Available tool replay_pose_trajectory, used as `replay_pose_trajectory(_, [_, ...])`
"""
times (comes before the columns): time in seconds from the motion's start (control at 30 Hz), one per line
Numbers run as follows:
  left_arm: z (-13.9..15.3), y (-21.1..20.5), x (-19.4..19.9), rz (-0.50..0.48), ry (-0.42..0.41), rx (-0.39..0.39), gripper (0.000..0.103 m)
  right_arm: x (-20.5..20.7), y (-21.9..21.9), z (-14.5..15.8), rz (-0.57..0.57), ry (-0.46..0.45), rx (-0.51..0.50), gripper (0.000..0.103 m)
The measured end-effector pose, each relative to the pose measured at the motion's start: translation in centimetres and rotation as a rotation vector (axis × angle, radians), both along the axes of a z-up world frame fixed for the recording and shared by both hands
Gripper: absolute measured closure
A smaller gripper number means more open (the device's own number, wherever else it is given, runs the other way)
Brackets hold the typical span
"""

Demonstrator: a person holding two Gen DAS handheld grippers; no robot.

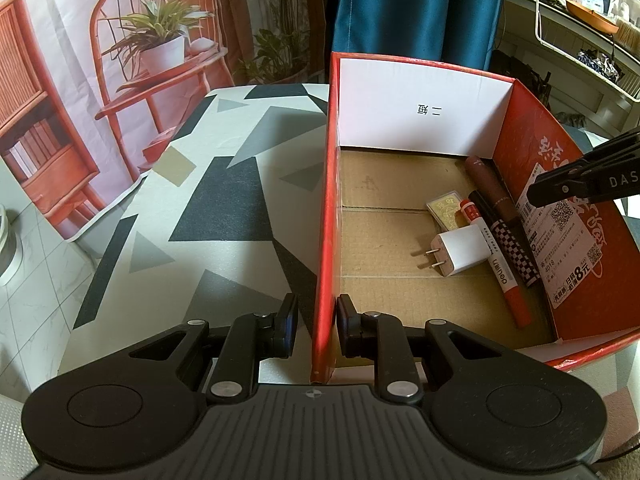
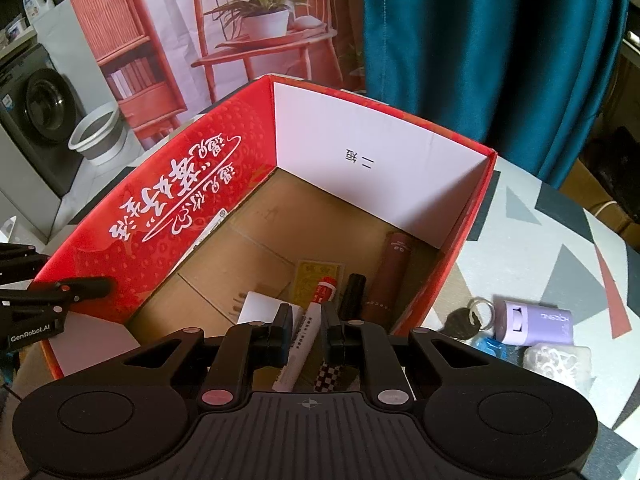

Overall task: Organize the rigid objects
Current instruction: 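Carry the white marker into the red box and open the right gripper, then return the right gripper to the blue keychain bottle and grasp it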

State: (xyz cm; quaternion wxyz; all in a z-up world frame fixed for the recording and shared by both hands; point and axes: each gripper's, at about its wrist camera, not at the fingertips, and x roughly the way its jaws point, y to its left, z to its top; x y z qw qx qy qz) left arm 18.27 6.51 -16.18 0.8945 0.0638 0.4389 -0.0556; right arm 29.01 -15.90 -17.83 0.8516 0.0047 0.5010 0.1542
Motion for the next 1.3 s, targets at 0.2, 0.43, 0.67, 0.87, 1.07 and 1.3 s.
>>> replay_pose_trajectory(0.2, [0.0,0.0,0.0,0.000,0.000,0.000,0.080,0.0,0.0,0.0,0.001,-0.001,-0.002,0.089])
replay_pose_trajectory(0.43, [0.0,0.0,0.0,0.000,-0.001,0.001,0.080,-0.2,-0.1,0.3,0.034,-0.007,-0.034,0.089])
replay_pose_trajectory(0.67, [0.0,0.0,0.0,0.000,-0.001,0.000,0.080,-0.6,-0.2,1.0,0.093,-0.044,-0.073,0.079])
replay_pose_trajectory(0.87, [0.0,0.0,0.0,0.000,-0.001,0.000,0.080,-1.1,-1.2,2.6,0.122,-0.145,-0.069,0.041])
replay_pose_trajectory(1.07, [0.0,0.0,0.0,0.000,-0.001,0.000,0.080,-0.4,-4.7,4.8,0.028,-0.204,-0.034,0.000])
replay_pose_trajectory(1.3, [0.0,0.1,0.0,-0.001,-0.001,0.002,0.080,0.1,-9.3,5.2,-0.086,-0.218,-0.021,0.000])
